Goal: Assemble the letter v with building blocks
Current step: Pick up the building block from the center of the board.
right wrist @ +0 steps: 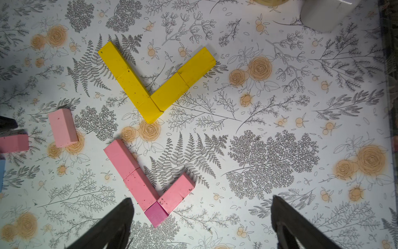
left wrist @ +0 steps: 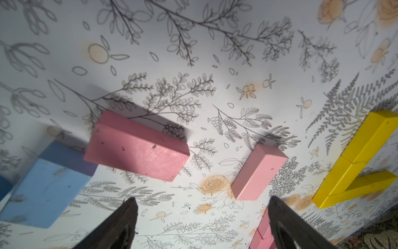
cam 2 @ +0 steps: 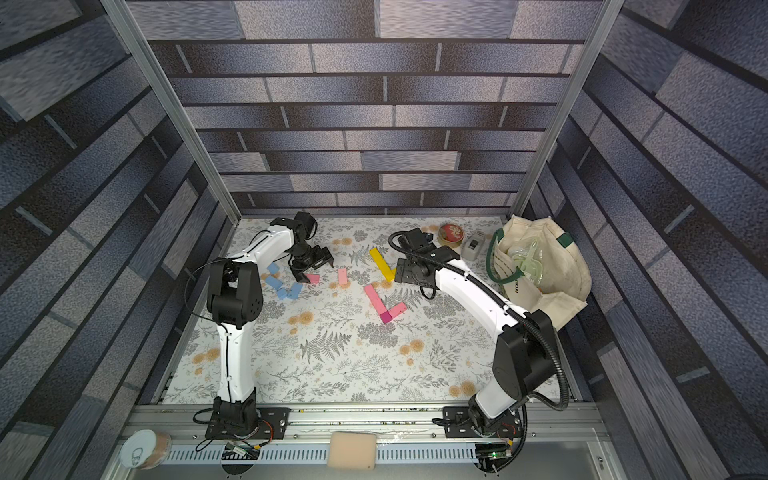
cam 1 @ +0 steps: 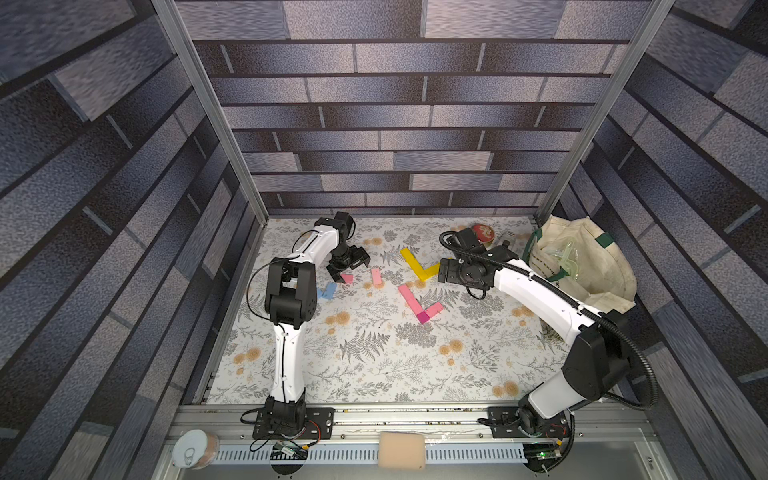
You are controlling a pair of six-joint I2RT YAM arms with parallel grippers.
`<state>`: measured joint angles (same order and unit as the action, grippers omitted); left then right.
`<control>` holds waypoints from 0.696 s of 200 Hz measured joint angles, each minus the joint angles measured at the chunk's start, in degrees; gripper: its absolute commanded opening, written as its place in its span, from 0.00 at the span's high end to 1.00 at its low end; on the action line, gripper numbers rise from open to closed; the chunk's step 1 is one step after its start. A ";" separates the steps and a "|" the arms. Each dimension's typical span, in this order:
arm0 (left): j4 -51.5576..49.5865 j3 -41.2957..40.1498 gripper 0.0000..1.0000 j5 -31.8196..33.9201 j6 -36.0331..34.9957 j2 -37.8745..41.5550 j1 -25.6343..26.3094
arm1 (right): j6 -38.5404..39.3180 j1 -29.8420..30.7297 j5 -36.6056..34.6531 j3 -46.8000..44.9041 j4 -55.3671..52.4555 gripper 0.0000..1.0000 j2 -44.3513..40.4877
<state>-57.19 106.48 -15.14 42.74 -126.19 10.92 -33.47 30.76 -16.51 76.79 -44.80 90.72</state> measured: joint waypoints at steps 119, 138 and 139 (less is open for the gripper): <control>-3.17 8.17 0.46 3.58 -0.09 -8.57 -2.49 | 1.20 -2.89 -1.49 -2.05 1.60 0.00 -2.36; -4.87 11.50 0.57 4.94 -1.60 -10.51 -2.47 | 1.20 -3.23 -1.73 -2.51 1.66 0.00 -2.49; -5.03 11.74 0.57 5.11 -1.99 -10.64 -2.40 | 1.20 -3.26 -1.73 -2.54 1.66 0.00 -2.49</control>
<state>-62.22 118.21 -10.02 40.75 -136.84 8.51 -32.27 27.51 -18.24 74.26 -43.13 88.23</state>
